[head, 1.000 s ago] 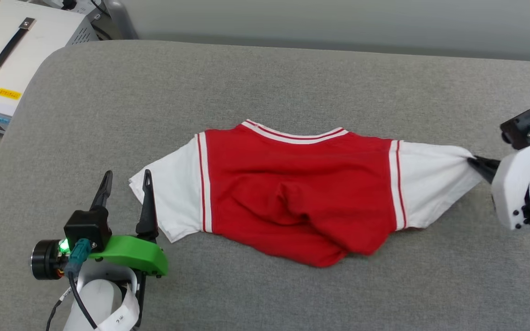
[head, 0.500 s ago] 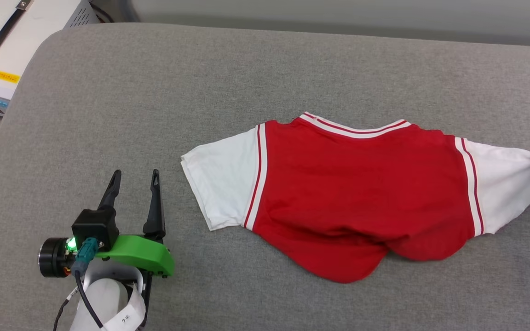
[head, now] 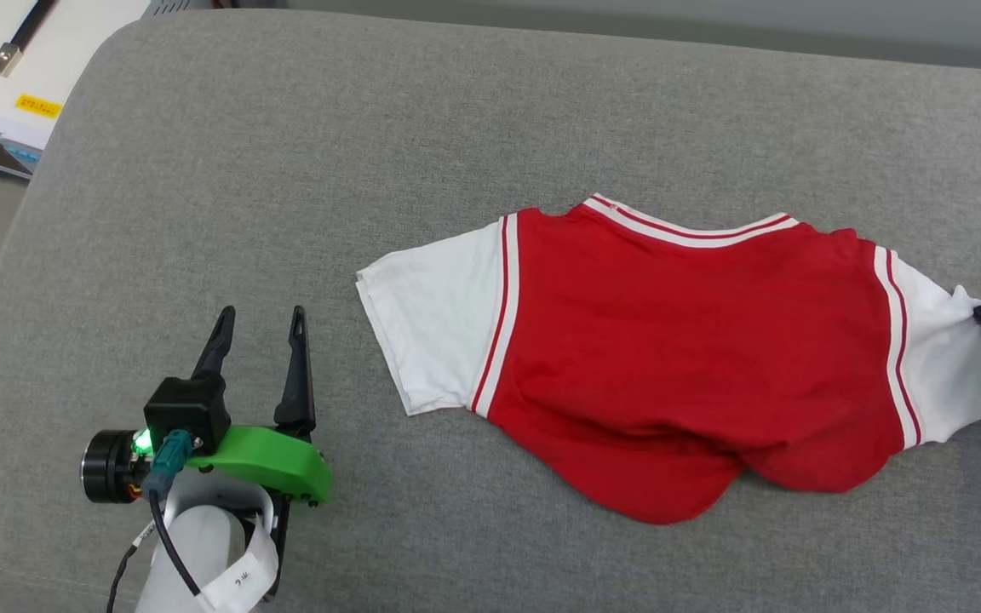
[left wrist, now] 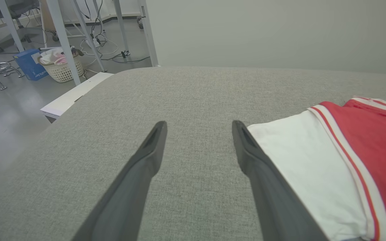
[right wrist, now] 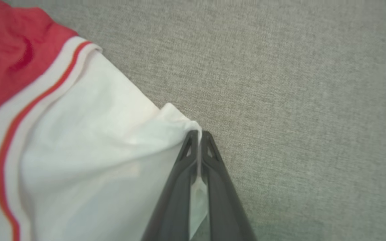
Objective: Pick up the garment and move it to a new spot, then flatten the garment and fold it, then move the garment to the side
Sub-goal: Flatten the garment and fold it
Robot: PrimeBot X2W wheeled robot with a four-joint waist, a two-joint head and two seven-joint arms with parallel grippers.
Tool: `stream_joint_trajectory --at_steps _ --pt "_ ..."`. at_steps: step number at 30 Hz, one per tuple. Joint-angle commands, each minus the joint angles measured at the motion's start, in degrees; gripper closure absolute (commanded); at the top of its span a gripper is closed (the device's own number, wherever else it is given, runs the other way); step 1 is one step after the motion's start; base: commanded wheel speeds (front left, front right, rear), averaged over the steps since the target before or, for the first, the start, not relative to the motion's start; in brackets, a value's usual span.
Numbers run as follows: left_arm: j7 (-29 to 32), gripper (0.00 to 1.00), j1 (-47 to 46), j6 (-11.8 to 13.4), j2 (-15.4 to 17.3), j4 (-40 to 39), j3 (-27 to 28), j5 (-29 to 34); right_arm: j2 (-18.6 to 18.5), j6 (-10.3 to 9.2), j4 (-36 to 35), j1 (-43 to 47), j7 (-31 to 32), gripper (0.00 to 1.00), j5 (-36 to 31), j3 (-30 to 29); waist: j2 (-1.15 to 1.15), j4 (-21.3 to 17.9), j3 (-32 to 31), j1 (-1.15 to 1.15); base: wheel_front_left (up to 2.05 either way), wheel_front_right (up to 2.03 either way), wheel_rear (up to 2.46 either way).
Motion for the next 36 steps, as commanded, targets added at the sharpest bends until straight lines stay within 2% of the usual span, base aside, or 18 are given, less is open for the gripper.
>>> stream_joint_trajectory --at_steps 1,7,10,15,19,23,28,31,36 --pt "-0.3 0.00 -0.6 -0.4 -0.2 0.2 0.5 0.4 0.7 -0.05 0.6 0.7 -1.9 0.00 0.2 0.7 0.00 -0.1 -0.8 0.00 0.00 0.00 0.00" --pt "-0.3 0.00 1.1 -0.3 -0.4 -0.4 1.8 0.7 -1.7 -0.05 -2.8 2.0 -12.2 0.00 1.7 -0.1 0.00 -1.2 -3.0 0.00 0.00 0.00 0.00" --pt "-0.3 0.00 1.9 -0.3 -0.5 -1.2 2.3 1.0 -4.2 -0.05 -6.6 2.3 -16.0 0.00 2.6 -1.0 0.00 -1.9 -3.7 0.00 0.00 0.00 0.00" --pt "-0.3 0.00 2.2 -0.6 -0.6 -2.3 2.6 1.4 -8.8 -0.05 -13.0 0.9 -17.2 0.00 3.0 -2.9 0.00 -2.7 -3.9 0.00 0.00 0.00 0.00" --pt "-0.3 0.00 2.2 -0.8 -0.8 -3.0 2.6 1.7 -11.8 -0.05 -18.4 0.4 -11.2 0.00 4.7 -3.7 0.00 -2.8 -3.5 0.00 0.00 0.00 0.00" --pt "-0.3 0.00 2.0 -1.1 -1.0 -3.7 2.5 1.9 -14.7 -0.05 -22.2 0.8 2.0 0.00 7.8 -3.1 0.00 -2.6 -2.6 0.00 0.00 0.00 0.00" --pt "-0.3 0.00 1.4 -1.3 -1.2 -4.3 2.6 2.1 -15.8 -0.05 -24.1 1.2 16.0 0.00 10.7 -3.8 0.00 -2.0 -1.0 0.00 0.00 0.00 0.00" --pt "-0.3 0.00 0.7 -1.5 -1.4 -4.4 2.4 2.1 -14.8 -0.05 -23.3 1.4 20.3 0.00 10.0 -4.5 0.00 -1.4 0.1 0.00 0.00 0.00 0.00" --pt "-0.3 0.00 -0.3 -1.6 -1.7 -4.7 2.0 2.1 -11.0 -0.05 -19.2 1.1 22.4 0.00 8.4 -6.6 0.00 -0.3 2.0 0.00 0.00 0.00 0.00"
